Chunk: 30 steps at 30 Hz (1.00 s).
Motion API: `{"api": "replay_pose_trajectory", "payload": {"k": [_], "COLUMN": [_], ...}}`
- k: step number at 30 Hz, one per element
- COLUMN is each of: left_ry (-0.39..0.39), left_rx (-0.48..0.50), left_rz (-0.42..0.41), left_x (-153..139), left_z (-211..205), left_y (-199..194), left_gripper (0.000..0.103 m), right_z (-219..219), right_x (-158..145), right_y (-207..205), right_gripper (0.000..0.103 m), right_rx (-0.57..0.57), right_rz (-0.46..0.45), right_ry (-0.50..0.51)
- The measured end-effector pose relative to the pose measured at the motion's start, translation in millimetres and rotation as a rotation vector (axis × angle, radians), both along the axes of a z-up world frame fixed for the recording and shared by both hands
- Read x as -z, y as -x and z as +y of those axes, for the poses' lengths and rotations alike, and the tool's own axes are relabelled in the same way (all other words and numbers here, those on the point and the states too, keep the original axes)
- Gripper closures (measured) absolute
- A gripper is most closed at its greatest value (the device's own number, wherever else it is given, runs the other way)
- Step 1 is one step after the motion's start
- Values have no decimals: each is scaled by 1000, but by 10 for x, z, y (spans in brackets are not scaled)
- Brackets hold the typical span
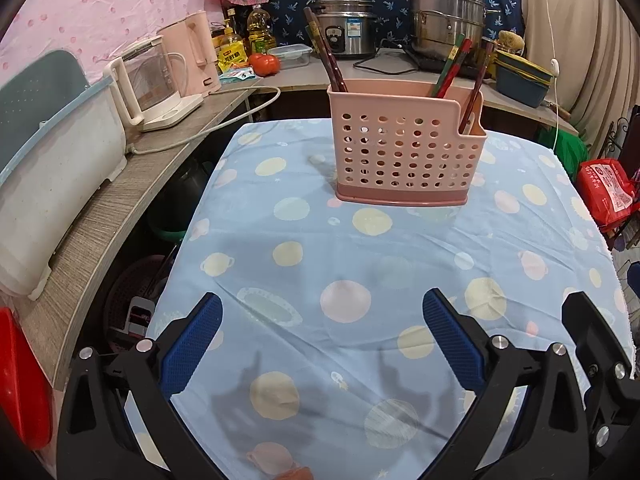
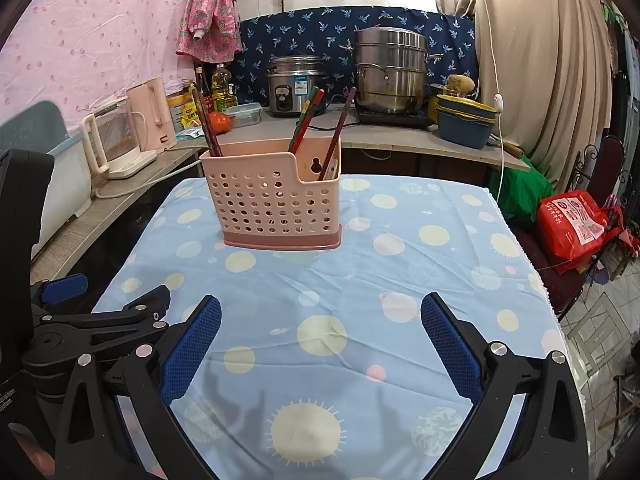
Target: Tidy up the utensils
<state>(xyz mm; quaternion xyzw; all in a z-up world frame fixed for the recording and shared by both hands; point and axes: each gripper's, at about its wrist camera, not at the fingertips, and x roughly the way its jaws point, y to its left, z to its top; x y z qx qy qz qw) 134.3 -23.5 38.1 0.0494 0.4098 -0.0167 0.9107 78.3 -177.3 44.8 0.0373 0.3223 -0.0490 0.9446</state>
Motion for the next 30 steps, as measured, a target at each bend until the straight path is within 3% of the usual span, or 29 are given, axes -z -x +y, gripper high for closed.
{"api": "replay_pose_trajectory", "payload": {"k": [30], "left_ry": [-20], "left_rx": [9], "left_rz": [-4], "left_x": [49], "left_z": [-41], "left_y": [24], "left_gripper": [7], "right_z": [-15], "right_x": [96], "right_y": [10], "right_gripper": [6], "right_rx": [6], "right_rz": [26], "right_ry": [-9]}}
